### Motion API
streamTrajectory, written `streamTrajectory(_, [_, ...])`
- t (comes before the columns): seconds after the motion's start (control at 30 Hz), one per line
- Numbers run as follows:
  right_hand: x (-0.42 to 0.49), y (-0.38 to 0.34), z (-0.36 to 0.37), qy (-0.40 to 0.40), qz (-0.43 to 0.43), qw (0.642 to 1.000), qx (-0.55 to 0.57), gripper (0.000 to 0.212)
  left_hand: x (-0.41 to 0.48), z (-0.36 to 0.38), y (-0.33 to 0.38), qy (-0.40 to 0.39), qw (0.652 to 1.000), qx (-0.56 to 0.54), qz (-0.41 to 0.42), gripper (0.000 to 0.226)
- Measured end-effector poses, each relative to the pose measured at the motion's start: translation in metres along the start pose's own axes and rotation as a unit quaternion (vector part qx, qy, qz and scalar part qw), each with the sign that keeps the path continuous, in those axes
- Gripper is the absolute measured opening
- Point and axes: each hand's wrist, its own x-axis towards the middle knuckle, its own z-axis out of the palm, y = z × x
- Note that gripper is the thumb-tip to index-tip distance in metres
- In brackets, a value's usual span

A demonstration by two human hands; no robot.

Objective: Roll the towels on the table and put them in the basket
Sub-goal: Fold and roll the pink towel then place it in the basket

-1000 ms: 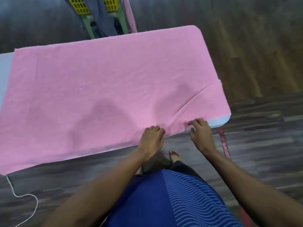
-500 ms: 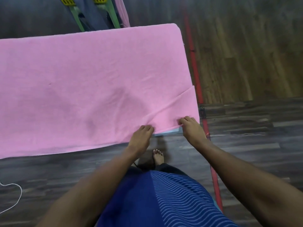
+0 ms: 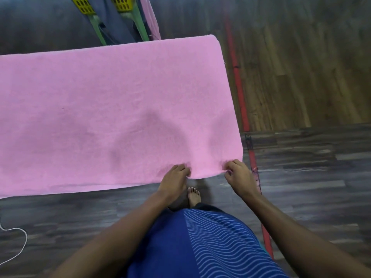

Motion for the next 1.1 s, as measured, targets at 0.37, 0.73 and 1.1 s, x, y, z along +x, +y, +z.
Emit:
streamTrajectory(0.37, [0.006,-0.085,0.002,-0.088,0.009,0.996,0.002,0.013,-0.005,-0.041,-0.027,0.004,0.999,-0.05,-0.007,0.019])
streamTrajectory(0.73, [0.01,-0.313,0.104,-0.151,-0.125,0.981,-0.001,0.021,-0.159,-0.138,-0.176,0.18,0.966,-0.053,-0.18,0.019])
streamTrajectory(1.1, [-0.054,-0.555,0.235,-0.285,-0.298,0.91,-0.039,0.021,-0.371,-0.192,-0.327,0.344,0.845,-0.075,-0.402,0.018])
